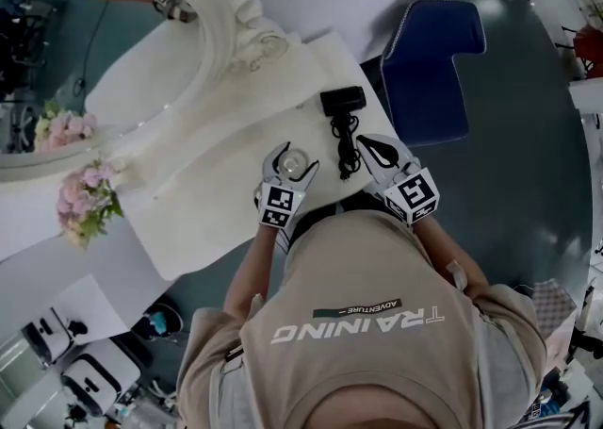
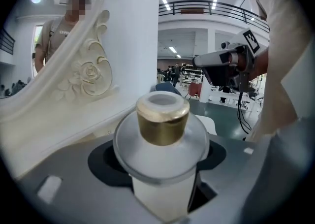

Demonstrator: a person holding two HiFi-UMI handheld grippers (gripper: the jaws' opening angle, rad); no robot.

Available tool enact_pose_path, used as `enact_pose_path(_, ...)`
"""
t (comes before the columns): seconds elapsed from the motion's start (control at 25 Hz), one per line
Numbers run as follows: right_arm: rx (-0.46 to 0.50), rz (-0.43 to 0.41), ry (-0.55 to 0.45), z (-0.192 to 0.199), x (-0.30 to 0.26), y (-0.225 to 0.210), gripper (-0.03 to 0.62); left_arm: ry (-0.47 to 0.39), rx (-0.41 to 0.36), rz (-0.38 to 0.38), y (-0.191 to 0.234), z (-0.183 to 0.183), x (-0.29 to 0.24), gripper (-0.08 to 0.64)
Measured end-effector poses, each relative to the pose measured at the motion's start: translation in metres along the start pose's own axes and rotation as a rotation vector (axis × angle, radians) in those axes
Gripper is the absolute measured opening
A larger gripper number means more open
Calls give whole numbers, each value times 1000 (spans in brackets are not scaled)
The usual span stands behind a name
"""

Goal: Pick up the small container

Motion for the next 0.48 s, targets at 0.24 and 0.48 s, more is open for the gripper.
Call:
enact_pose_path(0.24,30,-72,-11,-9,-9,17,3,-5,22,-98,11,-10,42,356)
enact_pose_path(0.48,76,-118,3,-7,-16,28,3,-45,49,-155,20,-28,72,356)
Point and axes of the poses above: the fingertips, and each gripper's own axes: x backward along the fingers, y to its left, z out of its underside, the point moved 1 cm from there along x, backward along the fingers, and after that the axes turned 4 degrees about -y, right-handed, at the moved point
